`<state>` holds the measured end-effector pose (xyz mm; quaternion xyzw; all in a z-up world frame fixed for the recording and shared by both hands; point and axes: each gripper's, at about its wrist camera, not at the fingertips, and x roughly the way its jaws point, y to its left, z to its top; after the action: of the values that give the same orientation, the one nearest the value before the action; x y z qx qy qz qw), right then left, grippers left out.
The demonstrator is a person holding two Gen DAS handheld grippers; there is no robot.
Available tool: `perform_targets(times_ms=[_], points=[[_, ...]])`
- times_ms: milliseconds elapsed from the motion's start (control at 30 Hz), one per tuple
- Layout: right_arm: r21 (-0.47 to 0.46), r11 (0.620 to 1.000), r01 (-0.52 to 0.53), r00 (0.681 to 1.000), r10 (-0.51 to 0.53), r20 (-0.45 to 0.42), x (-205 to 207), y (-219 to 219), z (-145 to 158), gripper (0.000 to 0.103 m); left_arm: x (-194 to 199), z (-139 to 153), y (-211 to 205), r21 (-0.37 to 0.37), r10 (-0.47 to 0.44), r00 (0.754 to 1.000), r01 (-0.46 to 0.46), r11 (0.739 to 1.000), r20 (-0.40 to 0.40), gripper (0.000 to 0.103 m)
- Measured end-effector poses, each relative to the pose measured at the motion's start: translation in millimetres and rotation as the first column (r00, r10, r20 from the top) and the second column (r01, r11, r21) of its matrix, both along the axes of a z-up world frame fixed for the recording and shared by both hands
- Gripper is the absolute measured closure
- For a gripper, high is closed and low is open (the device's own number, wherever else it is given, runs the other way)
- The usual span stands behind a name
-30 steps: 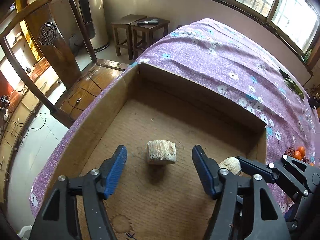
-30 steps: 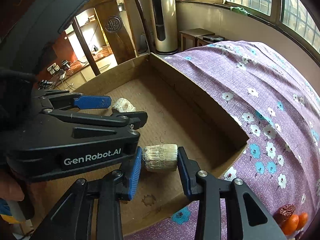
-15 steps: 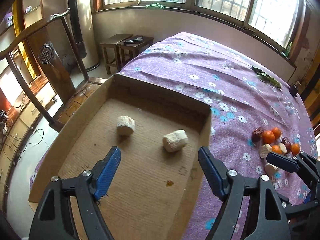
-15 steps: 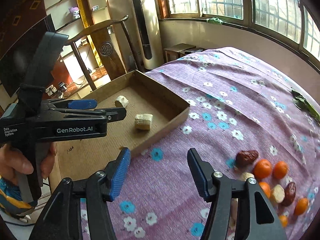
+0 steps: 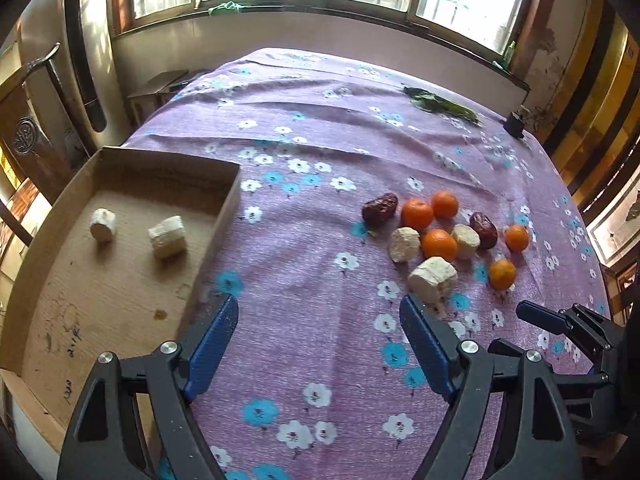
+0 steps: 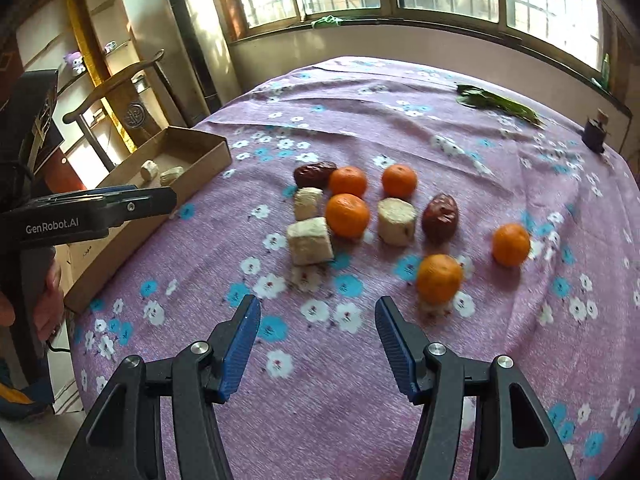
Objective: Organize fruits
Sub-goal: 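Move both open tools back over the fruit pile, then grasp the large pale chunk with the left tool while the right tool grasps a mandarin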
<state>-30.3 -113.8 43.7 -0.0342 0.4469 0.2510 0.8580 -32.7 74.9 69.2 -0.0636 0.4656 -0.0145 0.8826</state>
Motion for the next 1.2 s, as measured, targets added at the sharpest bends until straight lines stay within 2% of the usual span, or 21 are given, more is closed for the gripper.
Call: perform_targets(times_ms=[167,400,500,567,667,733,833,1033,1200], points=[[-0.001,0.999,0.040,0.999,-0.040,-0.006,-1.6,-24.2,-8.1,0.039,13.9,-15.3,-28.1,-0.025,-0.032,0.999,0.031,0.999,-0.044,0.021],[0.017,0.997,0.070,0.998,-0.070,0.002,6.3,-44.2,-6.5,0.036,41.0,-25.5,-56.3,-0.090,-0.030,0.996,0.023,0.996,-0.082,0.021],[-0.002,0.998,0.065,0.998,-0.065,0.009,13.7,-46.1,-7.5,0.036,53.0,-31.9,-64.3,-0.110,-0.020,0.994,0.009,0.994,-0.108,0.021],[-0.026,0.997,0.067,0.998,-0.067,0.006,18.2,-46.9,-10.6,0.036,58.6,-36.4,-68.2,-0.117,-0.027,0.991,0.012,0.993,-0.130,0.021],[0.000,0.998,0.064,0.998,-0.064,-0.007,21.9,-49.3,-13.1,0.036,64.2,-45.2,-71.0,-0.084,-0.029,0.986,0.015,0.996,-0.167,0.021],[0.009,0.998,0.065,0.998,-0.064,-0.011,23.2,-49.9,-14.1,0.036,66.7,-50.3,-66.8,-0.089,-0.023,0.981,0.006,0.996,-0.192,0.021],[0.007,0.998,0.060,0.998,-0.060,-0.007,25.2,-50.0,-14.2,0.036,65.6,-50.1,-58.6,-0.118,-0.024,0.981,0.001,0.993,-0.194,0.021],[-0.004,0.999,0.054,0.999,-0.054,-0.004,34.1,-47.2,-16.6,0.036,67.1,-46.0,-61.4,-0.114,-0.024,0.981,0.002,0.994,-0.191,0.021],[-0.073,0.996,0.046,0.999,-0.045,0.015,42.6,-39.0,-22.9,0.036,73.6,-52.0,-73.4,-0.134,-0.042,0.976,0.014,0.991,-0.214,0.021]])
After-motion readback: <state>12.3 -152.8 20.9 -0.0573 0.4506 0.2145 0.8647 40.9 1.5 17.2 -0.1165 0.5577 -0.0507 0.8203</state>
